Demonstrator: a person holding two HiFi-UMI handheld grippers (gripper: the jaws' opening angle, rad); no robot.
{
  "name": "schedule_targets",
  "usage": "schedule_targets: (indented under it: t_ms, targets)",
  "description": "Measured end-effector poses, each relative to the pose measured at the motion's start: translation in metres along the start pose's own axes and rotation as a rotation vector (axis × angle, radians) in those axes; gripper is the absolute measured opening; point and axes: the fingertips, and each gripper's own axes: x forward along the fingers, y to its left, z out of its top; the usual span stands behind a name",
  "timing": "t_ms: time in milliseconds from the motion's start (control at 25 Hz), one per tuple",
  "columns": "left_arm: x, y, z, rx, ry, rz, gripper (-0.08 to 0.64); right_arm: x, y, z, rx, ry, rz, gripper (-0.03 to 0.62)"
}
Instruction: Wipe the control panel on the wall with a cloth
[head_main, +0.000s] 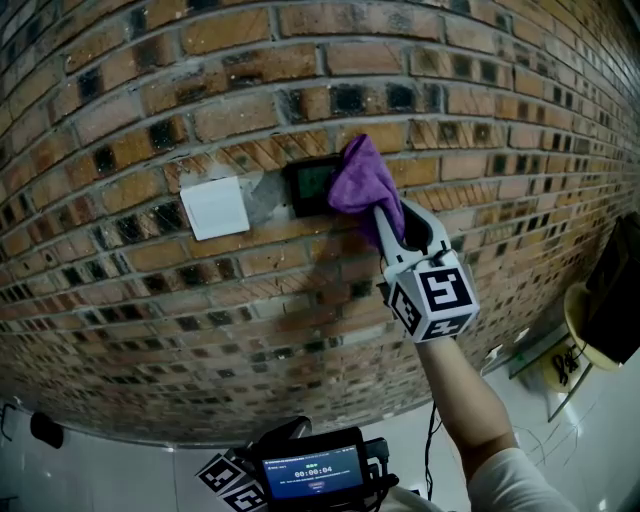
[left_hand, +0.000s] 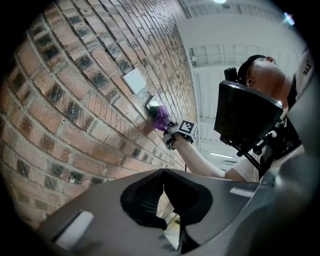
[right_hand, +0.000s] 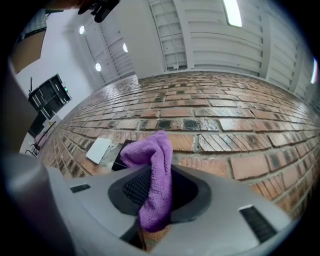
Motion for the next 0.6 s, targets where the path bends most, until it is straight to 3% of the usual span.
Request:
schedule_targets:
  t_ms: [360, 600]
  targets:
    - [0.003, -0.002, -0.004, -0.007, 0.003, -0.021, -0.012, -0.016, -0.030, 0.010, 0.012, -0.020, -0.081, 0.103]
    - [0.005, -0.003, -0.004, -0.007, 0.003, -0.026, -0.012, -0.018, -0.015, 0.028, 0.006, -0.062, -0.050, 0.103]
